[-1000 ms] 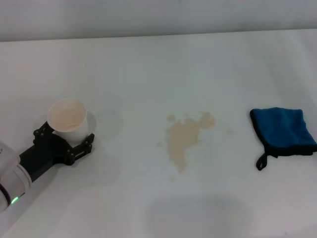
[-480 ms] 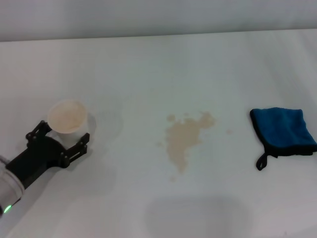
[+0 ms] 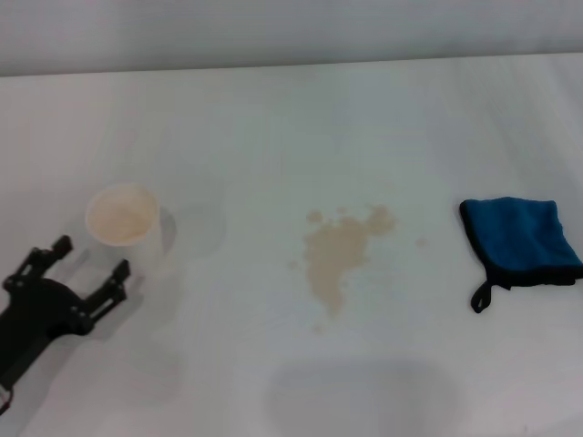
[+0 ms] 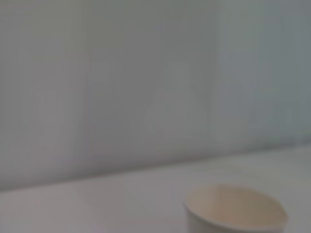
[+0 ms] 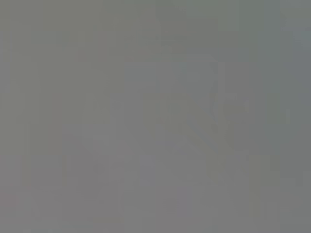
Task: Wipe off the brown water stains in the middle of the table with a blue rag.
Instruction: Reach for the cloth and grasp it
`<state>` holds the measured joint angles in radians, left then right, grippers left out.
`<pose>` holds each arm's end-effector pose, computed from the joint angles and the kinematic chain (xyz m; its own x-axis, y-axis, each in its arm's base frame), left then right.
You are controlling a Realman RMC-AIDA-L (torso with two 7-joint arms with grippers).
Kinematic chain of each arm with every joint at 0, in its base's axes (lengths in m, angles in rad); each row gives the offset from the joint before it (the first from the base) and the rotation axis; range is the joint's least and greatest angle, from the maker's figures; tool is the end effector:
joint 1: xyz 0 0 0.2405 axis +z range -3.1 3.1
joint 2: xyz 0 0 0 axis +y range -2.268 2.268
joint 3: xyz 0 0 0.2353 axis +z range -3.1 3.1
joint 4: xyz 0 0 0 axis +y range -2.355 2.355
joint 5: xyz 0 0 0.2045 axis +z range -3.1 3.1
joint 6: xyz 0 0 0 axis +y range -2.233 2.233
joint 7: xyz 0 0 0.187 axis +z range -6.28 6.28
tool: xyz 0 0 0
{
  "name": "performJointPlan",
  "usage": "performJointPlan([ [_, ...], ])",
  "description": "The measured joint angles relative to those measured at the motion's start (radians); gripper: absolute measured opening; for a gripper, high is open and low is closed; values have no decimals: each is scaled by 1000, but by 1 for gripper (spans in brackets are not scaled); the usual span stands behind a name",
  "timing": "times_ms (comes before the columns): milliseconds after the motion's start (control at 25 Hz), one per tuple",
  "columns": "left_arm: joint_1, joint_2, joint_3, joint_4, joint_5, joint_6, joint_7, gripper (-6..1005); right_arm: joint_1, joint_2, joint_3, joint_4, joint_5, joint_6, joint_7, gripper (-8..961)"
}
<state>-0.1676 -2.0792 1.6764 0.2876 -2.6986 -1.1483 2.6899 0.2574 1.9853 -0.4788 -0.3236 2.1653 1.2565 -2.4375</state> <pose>-0.3144 0.2748 -0.0685 0.7539 0.1662 0.6356 0.6121 -0.5291 -0.5877 0.3813 0.3203 0.1407 0.6365 0.1291 -0.7604 -0.7679 0.0140 -0.6404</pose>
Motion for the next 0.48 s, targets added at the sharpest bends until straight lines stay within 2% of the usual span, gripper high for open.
performJointPlan([
  [160,27,1,-27,-5,-56,-83,0,880,-9,-12,3,-18,-19,-35,103,873],
  [320,42,2,-84,-2,-135,-184,-3,880,-31,-46,-10,-84,-103,-91,375,872],
  [480,23,6,-98,5,-183,-229,-16,881,-52,-84,-11,-156,-216,-91,661,871],
])
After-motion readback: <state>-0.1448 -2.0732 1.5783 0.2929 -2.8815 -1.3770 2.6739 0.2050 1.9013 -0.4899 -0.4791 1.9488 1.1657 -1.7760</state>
